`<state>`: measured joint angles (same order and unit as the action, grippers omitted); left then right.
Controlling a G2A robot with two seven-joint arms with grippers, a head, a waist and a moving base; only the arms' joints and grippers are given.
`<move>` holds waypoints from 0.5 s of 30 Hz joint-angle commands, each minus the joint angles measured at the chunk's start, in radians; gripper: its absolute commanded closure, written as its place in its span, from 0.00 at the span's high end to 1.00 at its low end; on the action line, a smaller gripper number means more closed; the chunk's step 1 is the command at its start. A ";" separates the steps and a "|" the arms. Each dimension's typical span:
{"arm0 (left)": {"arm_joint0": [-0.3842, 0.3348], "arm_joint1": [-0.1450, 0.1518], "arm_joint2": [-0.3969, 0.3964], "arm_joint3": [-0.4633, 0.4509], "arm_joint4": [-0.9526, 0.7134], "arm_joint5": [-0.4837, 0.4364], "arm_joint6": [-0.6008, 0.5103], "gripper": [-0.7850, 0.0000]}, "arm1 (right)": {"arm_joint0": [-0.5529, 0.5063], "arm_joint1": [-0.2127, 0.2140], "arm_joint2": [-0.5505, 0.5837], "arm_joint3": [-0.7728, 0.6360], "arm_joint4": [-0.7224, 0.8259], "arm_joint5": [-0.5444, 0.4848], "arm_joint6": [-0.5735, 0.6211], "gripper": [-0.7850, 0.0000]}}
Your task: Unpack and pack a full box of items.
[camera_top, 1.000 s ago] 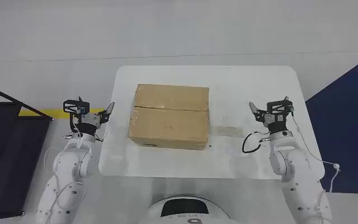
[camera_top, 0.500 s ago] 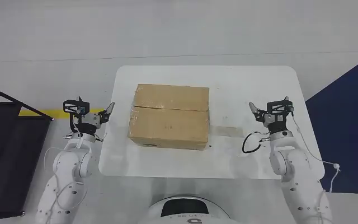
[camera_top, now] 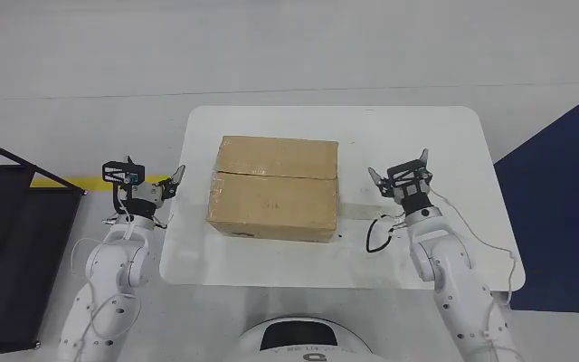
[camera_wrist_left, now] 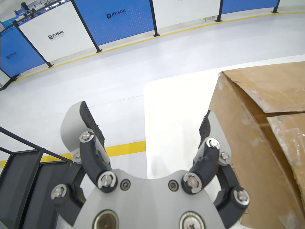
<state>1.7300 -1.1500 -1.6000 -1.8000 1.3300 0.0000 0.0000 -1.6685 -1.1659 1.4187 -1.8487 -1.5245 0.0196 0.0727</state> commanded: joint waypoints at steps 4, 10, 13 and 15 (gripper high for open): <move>0.000 0.000 0.000 0.000 0.000 0.000 0.000 1.00 | 0.019 -0.005 -0.049 0.007 -0.051 -0.013 0.030 1.00; 0.000 0.000 0.000 0.000 0.000 0.000 0.000 1.00 | 0.056 -0.008 -0.093 0.033 -0.048 -0.110 0.032 1.00; 0.000 0.000 0.000 0.000 0.000 0.000 0.000 1.00 | 0.063 -0.003 -0.080 0.045 -0.008 -0.221 -0.005 1.00; 0.000 0.000 0.000 0.000 0.000 0.000 0.000 1.00 | 0.061 0.002 -0.062 0.047 0.021 -0.294 -0.028 1.00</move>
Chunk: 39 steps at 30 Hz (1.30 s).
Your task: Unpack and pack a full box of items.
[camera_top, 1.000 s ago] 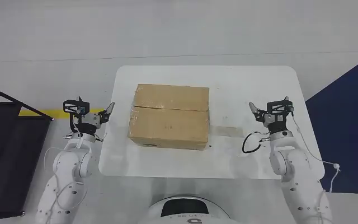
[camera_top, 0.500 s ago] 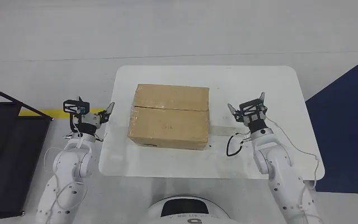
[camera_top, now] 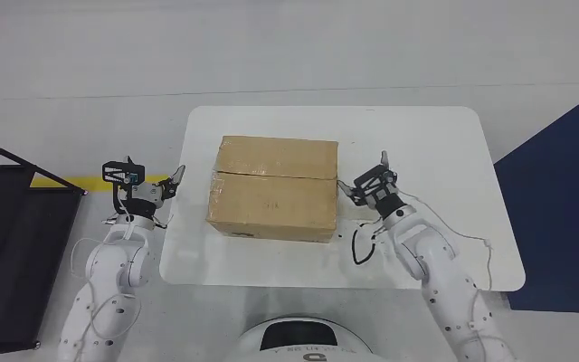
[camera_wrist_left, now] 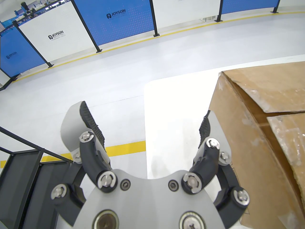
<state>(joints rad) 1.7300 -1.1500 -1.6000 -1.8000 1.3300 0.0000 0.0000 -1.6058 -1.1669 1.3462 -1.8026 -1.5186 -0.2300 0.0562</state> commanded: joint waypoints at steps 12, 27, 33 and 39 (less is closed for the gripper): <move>0.000 0.000 0.000 0.000 0.000 0.000 0.000 1.00 | -0.030 0.032 0.111 0.010 0.101 -0.377 -0.152 1.00; 0.000 0.000 0.000 0.000 0.000 0.000 0.000 1.00 | -0.102 0.065 0.156 -0.033 0.010 -0.649 -0.355 1.00; 0.000 0.000 0.000 0.000 0.000 0.000 0.000 1.00 | -0.137 0.076 0.137 -0.056 -0.154 -0.605 -0.453 1.00; 0.000 0.000 0.000 0.000 0.000 0.000 0.000 1.00 | -0.166 0.086 0.146 -0.042 -0.252 -0.528 -0.536 1.00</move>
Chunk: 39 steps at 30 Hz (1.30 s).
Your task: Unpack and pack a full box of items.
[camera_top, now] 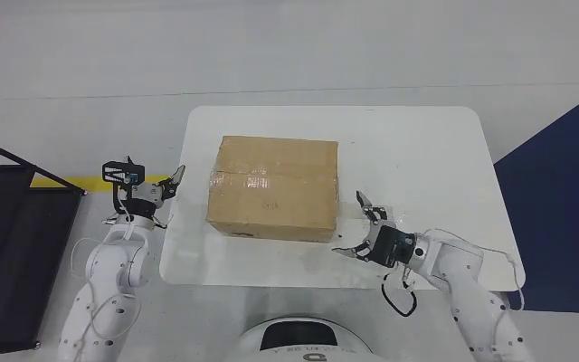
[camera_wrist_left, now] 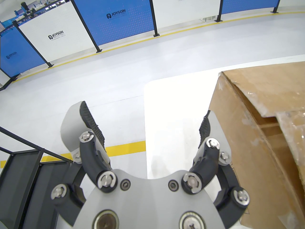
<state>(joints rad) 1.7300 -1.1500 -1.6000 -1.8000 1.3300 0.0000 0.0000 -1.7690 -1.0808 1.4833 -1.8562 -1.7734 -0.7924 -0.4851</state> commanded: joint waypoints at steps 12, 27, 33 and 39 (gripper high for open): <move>0.000 0.000 0.000 0.000 0.000 0.000 0.000 1.00 | 0.092 -0.023 0.018 0.052 0.268 0.286 0.303 1.00; 0.000 0.000 0.000 0.000 0.000 0.000 0.000 1.00 | 0.270 -0.044 -0.123 0.140 0.304 0.331 0.483 1.00; 0.000 0.000 0.000 0.000 0.000 0.000 0.000 1.00 | 0.264 -0.035 -0.110 0.140 0.373 0.153 0.415 1.00; 0.000 0.000 0.000 0.000 0.000 0.000 0.000 1.00 | 0.243 -0.015 -0.058 0.139 0.400 -0.066 0.321 1.00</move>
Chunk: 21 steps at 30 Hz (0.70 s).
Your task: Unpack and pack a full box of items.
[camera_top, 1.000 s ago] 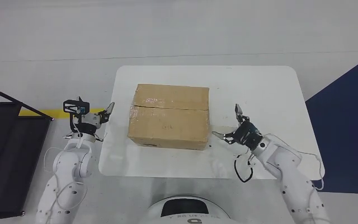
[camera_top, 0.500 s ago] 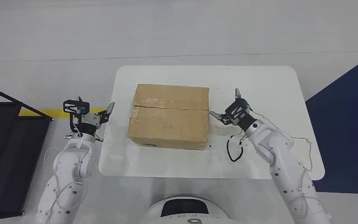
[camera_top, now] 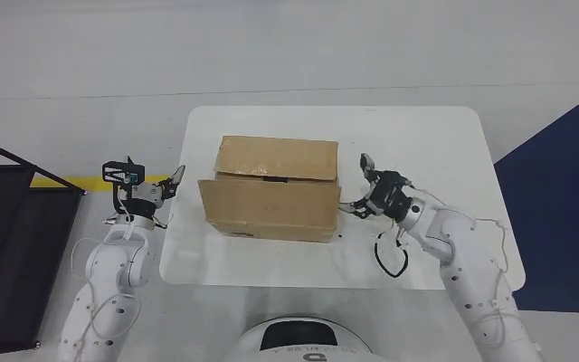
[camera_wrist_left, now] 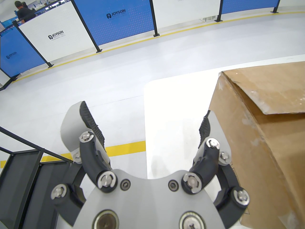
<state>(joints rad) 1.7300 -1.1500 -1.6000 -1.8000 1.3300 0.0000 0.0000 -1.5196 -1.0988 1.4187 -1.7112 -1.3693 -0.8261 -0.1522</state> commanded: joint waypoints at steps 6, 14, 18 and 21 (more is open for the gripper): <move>0.000 0.000 0.000 0.000 0.000 0.000 0.000 1.00 | -0.080 0.016 0.011 -0.106 -0.149 -0.048 -0.061 1.00; 0.000 0.000 0.000 0.000 0.000 0.000 0.000 1.00 | -0.172 0.028 -0.034 -0.190 -0.407 0.063 -0.102 1.00; 0.000 0.000 0.000 0.000 0.000 0.000 0.000 1.00 | -0.194 0.030 -0.056 -0.194 -0.497 0.147 -0.093 1.00; 0.000 0.000 0.000 0.000 0.000 0.000 0.000 1.00 | -0.207 0.030 -0.067 -0.197 -0.527 0.201 -0.082 1.00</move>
<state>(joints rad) 1.7300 -1.1500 -1.6000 -1.8000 1.3300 0.0000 0.0000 -1.7229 -1.0682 1.3547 -1.9070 -1.8902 -0.6437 -0.2371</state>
